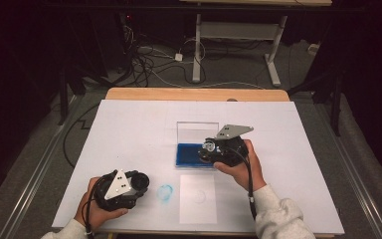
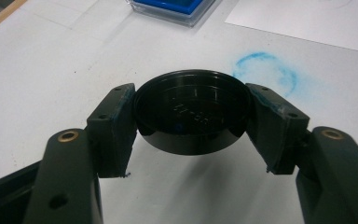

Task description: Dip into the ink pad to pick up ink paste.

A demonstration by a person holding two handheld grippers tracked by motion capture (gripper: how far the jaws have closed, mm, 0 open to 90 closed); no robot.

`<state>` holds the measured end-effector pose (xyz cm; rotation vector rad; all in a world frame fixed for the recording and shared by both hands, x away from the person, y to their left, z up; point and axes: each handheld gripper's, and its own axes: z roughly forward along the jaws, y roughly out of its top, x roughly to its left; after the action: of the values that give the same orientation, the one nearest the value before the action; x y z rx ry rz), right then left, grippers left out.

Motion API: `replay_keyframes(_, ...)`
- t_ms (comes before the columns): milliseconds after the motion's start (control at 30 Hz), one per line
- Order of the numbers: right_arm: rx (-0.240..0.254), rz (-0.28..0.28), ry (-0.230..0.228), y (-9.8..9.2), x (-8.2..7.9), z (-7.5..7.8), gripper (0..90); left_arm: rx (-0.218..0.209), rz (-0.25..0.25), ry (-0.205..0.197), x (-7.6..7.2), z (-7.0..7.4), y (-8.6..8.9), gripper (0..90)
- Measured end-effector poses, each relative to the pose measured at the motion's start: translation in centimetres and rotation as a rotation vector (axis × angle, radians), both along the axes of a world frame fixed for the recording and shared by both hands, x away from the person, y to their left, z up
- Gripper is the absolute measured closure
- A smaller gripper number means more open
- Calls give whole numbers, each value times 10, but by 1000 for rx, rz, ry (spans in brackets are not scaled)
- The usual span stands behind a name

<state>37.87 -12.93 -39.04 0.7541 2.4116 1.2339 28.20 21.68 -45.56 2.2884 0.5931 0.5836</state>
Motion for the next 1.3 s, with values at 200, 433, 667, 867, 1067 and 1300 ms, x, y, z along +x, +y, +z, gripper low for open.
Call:
replay_keyframes(200, 32, 15, -22, -6, -10, 8, 565, 2, -2, -1, 0, 1, 0, 363)
replay_keyframes(433, 34, 20, -24, -10, -14, 10, 565, -2, -11, -6, 0, 1, 0, 363)
replay_keyframes(667, 52, 28, -45, -16, -19, 17, 565, -6, -15, -1, 3, 0, 1, 363)
replay_keyframes(867, 63, 41, -57, -21, -24, 22, 565, -6, -8, 0, 1, 0, 2, 363)
replay_keyframes(1067, 62, 68, -71, -21, -33, 27, 565, -2, -17, 1, 1, 0, 1, 363)
replay_keyframes(1300, 66, 86, -85, -18, -40, 31, 565, -2, -16, 1, 2, -1, 2, 363)
